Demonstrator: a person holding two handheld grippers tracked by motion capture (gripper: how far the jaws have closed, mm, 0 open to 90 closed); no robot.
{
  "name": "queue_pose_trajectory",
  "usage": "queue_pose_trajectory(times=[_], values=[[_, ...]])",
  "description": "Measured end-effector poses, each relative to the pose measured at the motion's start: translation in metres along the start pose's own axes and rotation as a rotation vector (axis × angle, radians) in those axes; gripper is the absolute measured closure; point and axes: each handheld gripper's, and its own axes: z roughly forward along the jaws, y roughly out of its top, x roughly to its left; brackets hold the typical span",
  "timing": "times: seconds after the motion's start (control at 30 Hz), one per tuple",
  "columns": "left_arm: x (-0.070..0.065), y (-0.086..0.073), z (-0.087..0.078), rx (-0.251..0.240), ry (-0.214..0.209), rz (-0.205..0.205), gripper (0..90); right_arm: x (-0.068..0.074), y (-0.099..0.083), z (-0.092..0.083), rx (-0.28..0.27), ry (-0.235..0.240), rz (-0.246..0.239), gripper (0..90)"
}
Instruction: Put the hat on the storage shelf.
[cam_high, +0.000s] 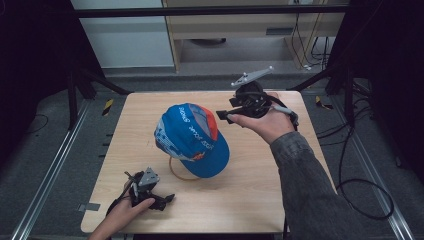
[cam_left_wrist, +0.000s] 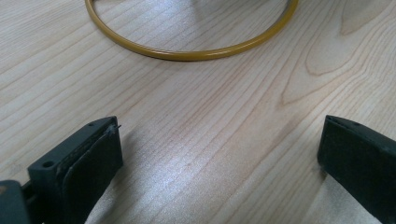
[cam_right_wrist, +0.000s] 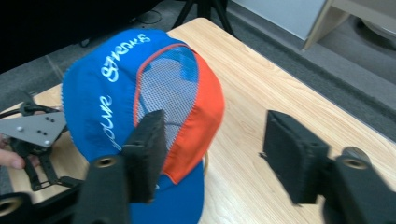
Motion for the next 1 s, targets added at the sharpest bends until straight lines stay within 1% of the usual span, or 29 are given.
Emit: queue_pose_trajectory(times=[0.07,0.1,0.17,0.23,0.3,0.4,0.43,0.47,0.67,0.73,0.83,0.93,1.0], values=[[0.000,0.000,0.000,0.000,0.000,0.000,0.0,-0.004,-0.004,-0.002,-0.005,-0.020,0.008,28.8],[0.000,0.000,0.000,0.000,0.000,0.000,0.0,-0.006,-0.006,-0.003,-0.008,-0.028,0.018,24.6],[0.000,0.000,0.000,0.001,0.000,0.001,0.0,-0.009,-0.009,-0.005,-0.010,-0.042,0.039,19.5],[0.000,0.000,0.000,-0.002,0.001,0.000,0.0,-0.013,-0.014,-0.007,-0.019,-0.060,0.049,15.9],[0.000,0.000,0.000,-0.002,0.001,0.000,0.0,-0.016,-0.018,-0.009,-0.015,-0.077,0.065,10.6],[0.000,0.000,0.000,-0.003,0.001,-0.001,0.0,-0.020,-0.024,-0.014,-0.033,-0.096,0.064,7.6],[0.000,0.000,0.000,-0.003,0.001,0.000,0.0,-0.021,-0.027,-0.017,-0.036,-0.095,0.073,7.0],[0.000,0.000,0.000,-0.003,0.002,0.000,0.0,-0.023,-0.029,-0.018,-0.042,-0.096,0.069,6.8],[0.000,0.000,0.000,-0.003,0.003,-0.002,0.0,-0.029,-0.042,-0.032,-0.070,-0.130,0.075,6.0],[0.000,0.000,0.000,-0.004,0.003,-0.002,0.0,-0.030,-0.050,-0.035,-0.073,-0.133,0.076,6.1],[-0.001,0.000,0.000,-0.004,0.004,-0.002,0.0,-0.034,-0.061,-0.039,-0.072,-0.144,0.088,10.1],[-0.001,0.000,0.000,-0.004,0.005,-0.004,0.0,-0.037,-0.073,-0.042,-0.069,-0.159,0.105,10.8],[0.000,0.000,0.000,-0.001,0.002,-0.001,0.0,-0.039,-0.082,-0.043,-0.070,-0.174,0.109,11.6]])
